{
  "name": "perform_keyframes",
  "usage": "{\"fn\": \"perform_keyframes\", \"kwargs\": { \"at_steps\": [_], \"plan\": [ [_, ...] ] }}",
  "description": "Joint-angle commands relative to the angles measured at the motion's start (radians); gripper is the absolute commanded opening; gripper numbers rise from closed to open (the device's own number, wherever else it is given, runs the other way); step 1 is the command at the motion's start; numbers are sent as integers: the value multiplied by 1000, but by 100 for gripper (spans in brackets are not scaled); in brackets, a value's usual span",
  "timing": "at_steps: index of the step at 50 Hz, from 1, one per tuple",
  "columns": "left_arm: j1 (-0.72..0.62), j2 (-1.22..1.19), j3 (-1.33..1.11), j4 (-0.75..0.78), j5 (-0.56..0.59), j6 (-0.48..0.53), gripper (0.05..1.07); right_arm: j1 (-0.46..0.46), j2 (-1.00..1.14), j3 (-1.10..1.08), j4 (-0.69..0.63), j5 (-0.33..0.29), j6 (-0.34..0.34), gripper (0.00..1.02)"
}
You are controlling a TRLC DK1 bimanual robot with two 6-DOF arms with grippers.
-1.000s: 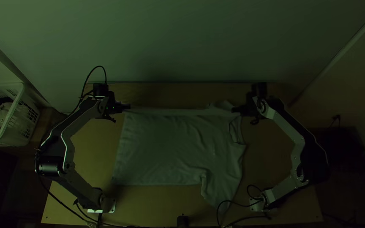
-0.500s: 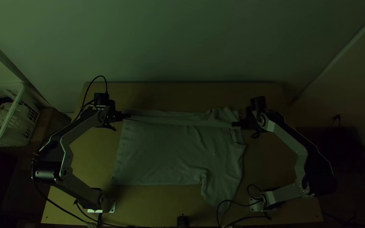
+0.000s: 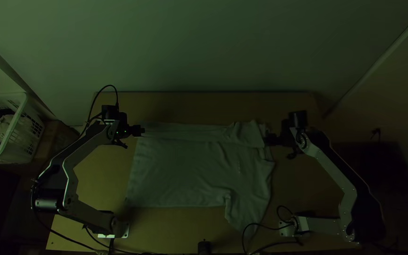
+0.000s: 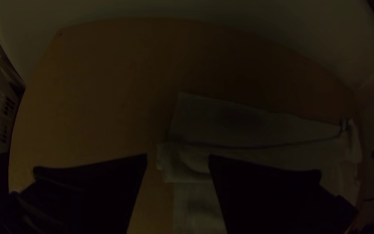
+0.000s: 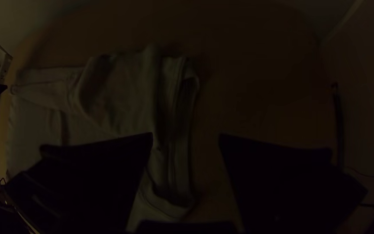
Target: Fold the t-shirt
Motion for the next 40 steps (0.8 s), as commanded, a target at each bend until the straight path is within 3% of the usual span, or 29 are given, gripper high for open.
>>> {"fn": "perform_keyframes", "kwargs": {
  "at_steps": [1, 10, 13, 22, 29, 32, 40],
  "plan": [
    [-2, -59, 4, -29, 46, 17, 93, 1, -68, -14, -21, 7, 44, 90],
    [-2, -135, 1, -119, 92, 24, 93, 1, -101, 43, -127, 7, 76, 92],
    [-3, -161, -2, -156, 92, 33, 93, 2, -114, 57, -170, 7, 76, 97],
    [-5, -246, 1, -303, 90, 50, 93, 16, -170, 86, -299, 6, 119, 98],
    [-11, -350, -29, -398, 90, 80, 94, 24, -242, 71, -388, 2, 215, 98],
    [-12, -375, -33, -470, 89, 99, 101, 28, -269, 65, -426, -2, 271, 98],
    [-11, -473, -105, -536, 64, 136, 102, 76, -328, 83, -564, -88, 370, 98]
  ]
}}
